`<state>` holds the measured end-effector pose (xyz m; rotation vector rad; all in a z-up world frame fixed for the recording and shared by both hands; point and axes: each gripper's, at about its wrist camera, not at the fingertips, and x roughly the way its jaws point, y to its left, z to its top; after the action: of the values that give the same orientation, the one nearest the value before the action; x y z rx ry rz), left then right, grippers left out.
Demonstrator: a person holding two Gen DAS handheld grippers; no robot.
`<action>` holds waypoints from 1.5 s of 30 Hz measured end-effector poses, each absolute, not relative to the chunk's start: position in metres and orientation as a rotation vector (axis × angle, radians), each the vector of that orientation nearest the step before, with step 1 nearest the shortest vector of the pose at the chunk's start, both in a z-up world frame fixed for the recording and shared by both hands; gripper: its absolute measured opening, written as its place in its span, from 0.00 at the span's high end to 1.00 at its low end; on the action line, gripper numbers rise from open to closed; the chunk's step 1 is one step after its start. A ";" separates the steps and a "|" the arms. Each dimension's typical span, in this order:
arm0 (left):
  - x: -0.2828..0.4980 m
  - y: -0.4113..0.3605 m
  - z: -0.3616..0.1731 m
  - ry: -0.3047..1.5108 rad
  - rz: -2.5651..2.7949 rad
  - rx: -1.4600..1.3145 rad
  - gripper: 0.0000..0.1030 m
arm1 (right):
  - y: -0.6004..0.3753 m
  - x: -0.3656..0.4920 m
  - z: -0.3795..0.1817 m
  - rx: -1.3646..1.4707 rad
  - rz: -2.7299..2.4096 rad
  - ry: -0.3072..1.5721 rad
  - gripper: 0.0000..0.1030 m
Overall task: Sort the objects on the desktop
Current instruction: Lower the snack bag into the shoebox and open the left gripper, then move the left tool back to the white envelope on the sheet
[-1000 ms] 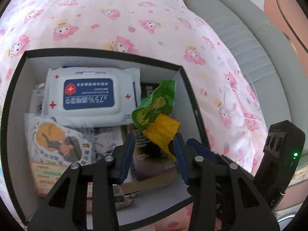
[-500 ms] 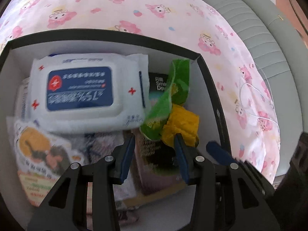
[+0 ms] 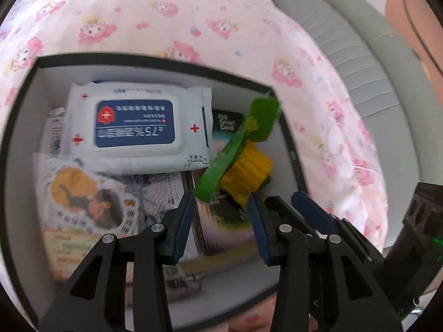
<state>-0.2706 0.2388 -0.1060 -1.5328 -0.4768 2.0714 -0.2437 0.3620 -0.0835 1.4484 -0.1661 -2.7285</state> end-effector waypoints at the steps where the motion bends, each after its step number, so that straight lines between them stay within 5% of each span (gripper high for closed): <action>1: -0.265 0.232 -0.098 -0.483 2.081 -1.511 0.61 | 0.357 -0.239 -0.078 1.423 -2.726 -0.173 0.62; 23: -0.112 0.055 -0.019 -0.434 2.398 -1.287 0.60 | 0.212 -0.106 -0.031 1.079 -2.481 -0.266 0.62; 45: -0.082 -0.058 -0.043 -0.545 2.529 -1.286 0.55 | 0.093 -0.092 -0.045 1.088 -2.331 0.039 0.62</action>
<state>-0.0818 -0.0578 -0.0427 -1.2863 -0.5447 2.5295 -0.0921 0.0929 -0.0448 1.0875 0.0391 -2.3310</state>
